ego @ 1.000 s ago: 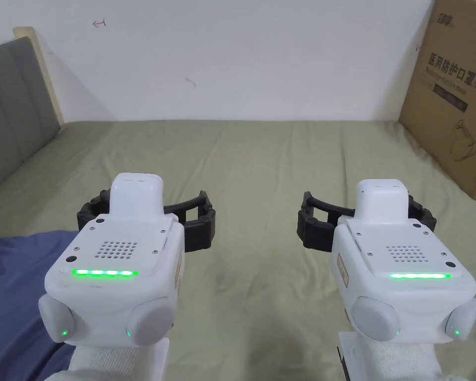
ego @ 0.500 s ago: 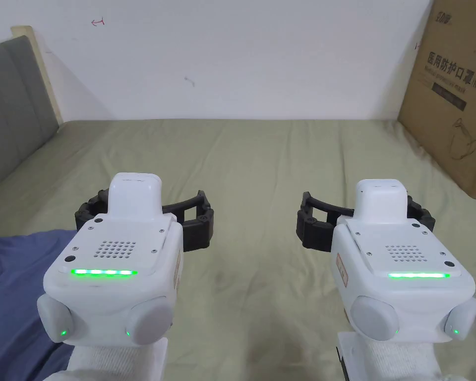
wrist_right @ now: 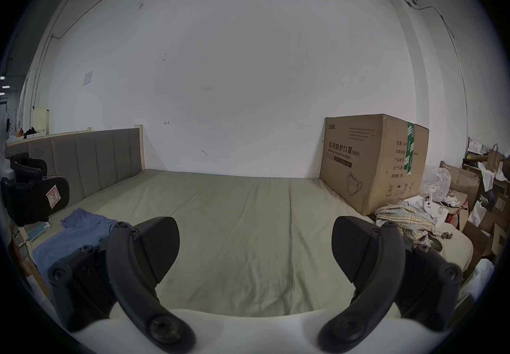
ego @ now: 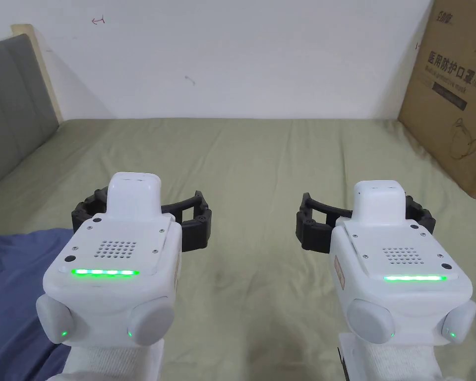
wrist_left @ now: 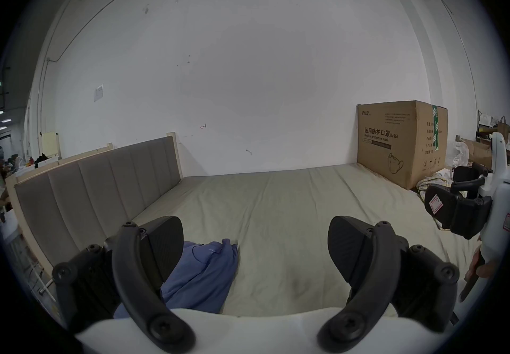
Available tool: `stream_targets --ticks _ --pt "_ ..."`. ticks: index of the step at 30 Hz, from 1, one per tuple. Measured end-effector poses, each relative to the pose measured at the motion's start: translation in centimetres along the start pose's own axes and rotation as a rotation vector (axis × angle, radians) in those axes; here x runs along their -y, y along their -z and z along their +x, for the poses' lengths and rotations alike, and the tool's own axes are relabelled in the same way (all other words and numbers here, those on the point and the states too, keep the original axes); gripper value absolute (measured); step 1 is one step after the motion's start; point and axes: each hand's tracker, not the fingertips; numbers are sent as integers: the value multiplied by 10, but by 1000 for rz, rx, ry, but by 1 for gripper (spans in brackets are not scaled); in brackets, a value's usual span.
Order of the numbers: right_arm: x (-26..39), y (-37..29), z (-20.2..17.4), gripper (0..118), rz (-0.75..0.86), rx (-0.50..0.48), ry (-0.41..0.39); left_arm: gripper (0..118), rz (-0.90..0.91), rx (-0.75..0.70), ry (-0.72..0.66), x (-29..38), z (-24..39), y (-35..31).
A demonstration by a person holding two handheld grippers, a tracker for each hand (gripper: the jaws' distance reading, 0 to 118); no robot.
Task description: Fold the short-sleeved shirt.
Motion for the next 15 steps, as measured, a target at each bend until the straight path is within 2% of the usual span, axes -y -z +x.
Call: stream_targets --ticks 6,11,15 --pt "-3 -2 -3 113 12 -1 -18 109 -6 -6 -17 -2 -2 -1" --pt "-4 -2 -3 113 10 3 -9 108 -31 35 -90 -3 -6 -3" --pt "-6 -4 -3 113 15 19 -13 108 -8 20 -68 -5 -7 -4"
